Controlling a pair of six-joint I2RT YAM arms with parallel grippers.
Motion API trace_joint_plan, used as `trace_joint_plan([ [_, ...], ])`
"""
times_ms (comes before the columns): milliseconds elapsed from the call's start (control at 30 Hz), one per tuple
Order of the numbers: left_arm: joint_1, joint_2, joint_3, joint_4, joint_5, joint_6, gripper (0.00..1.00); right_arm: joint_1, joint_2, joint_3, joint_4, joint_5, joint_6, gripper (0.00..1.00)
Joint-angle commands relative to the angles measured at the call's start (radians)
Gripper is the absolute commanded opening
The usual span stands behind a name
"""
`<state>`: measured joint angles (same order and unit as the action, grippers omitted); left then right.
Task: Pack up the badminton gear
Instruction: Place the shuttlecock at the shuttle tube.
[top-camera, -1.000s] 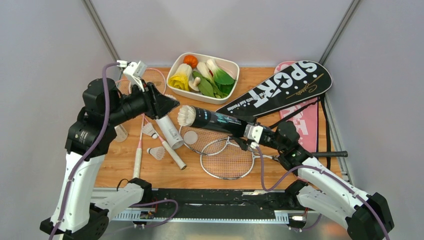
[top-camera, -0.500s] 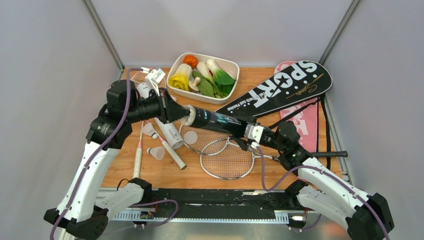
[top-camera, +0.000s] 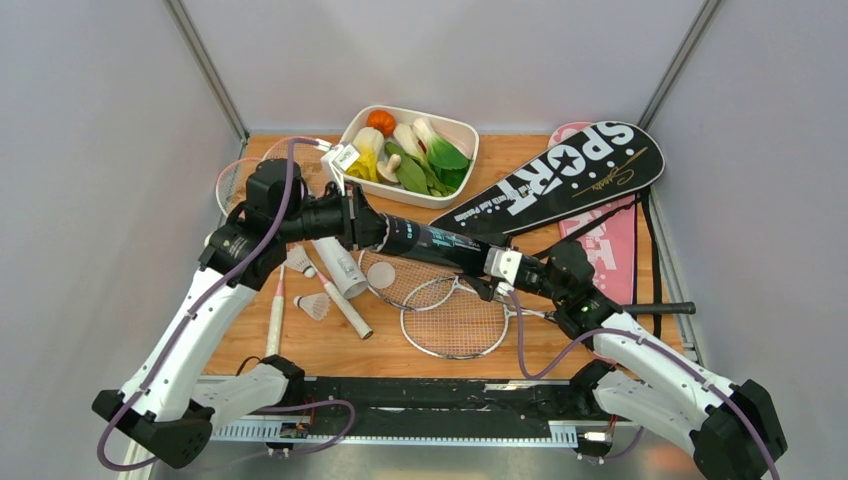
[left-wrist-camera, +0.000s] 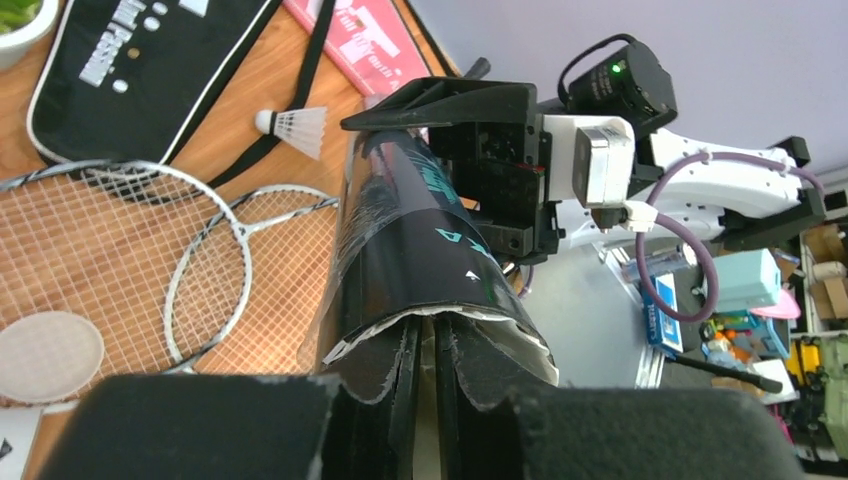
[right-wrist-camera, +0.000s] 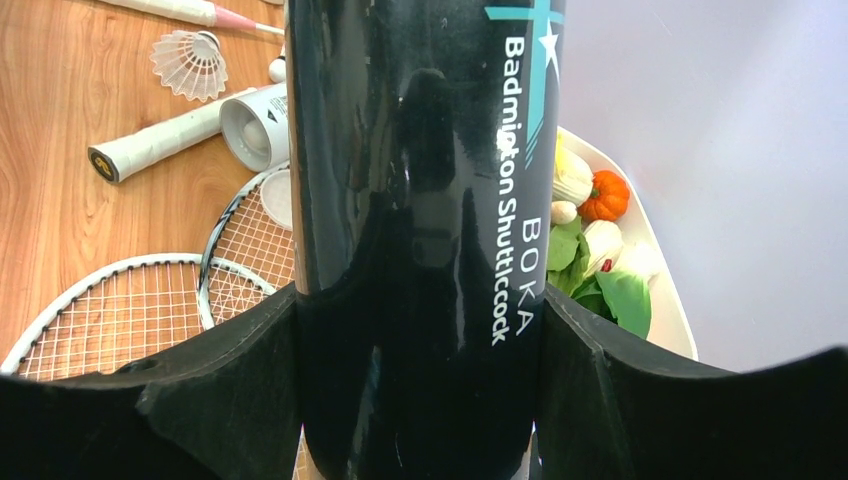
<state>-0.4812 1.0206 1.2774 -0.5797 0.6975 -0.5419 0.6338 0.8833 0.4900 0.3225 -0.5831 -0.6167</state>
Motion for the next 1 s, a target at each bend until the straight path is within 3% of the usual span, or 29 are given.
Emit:
trace_joint_plan([
  [0,-0.005,0.026,0.096,-0.111,-0.076,0.086,0.2,0.01,0.002,0.053,0.038,-0.01,-0.039,0.61],
  [100,-0.006,0.043,0.177,-0.22,-0.142,0.132,0.34,0.011,0.004,0.052,0.059,-0.001,-0.023,0.61],
  [233,-0.006,0.018,0.228,-0.257,-0.224,0.143,0.43,0.01,0.008,0.05,0.06,0.01,-0.018,0.61],
  [533,-0.005,-0.054,0.29,-0.189,-0.436,0.111,0.46,0.01,0.008,0.046,0.062,0.012,0.0,0.61],
  [833,-0.001,0.015,0.344,-0.27,-0.807,0.231,0.56,0.011,-0.027,0.022,0.093,0.114,0.095,0.6],
  [967,0.097,0.086,0.334,-0.281,-0.862,0.215,0.56,0.012,-0.088,0.016,0.097,0.18,0.168,0.6],
])
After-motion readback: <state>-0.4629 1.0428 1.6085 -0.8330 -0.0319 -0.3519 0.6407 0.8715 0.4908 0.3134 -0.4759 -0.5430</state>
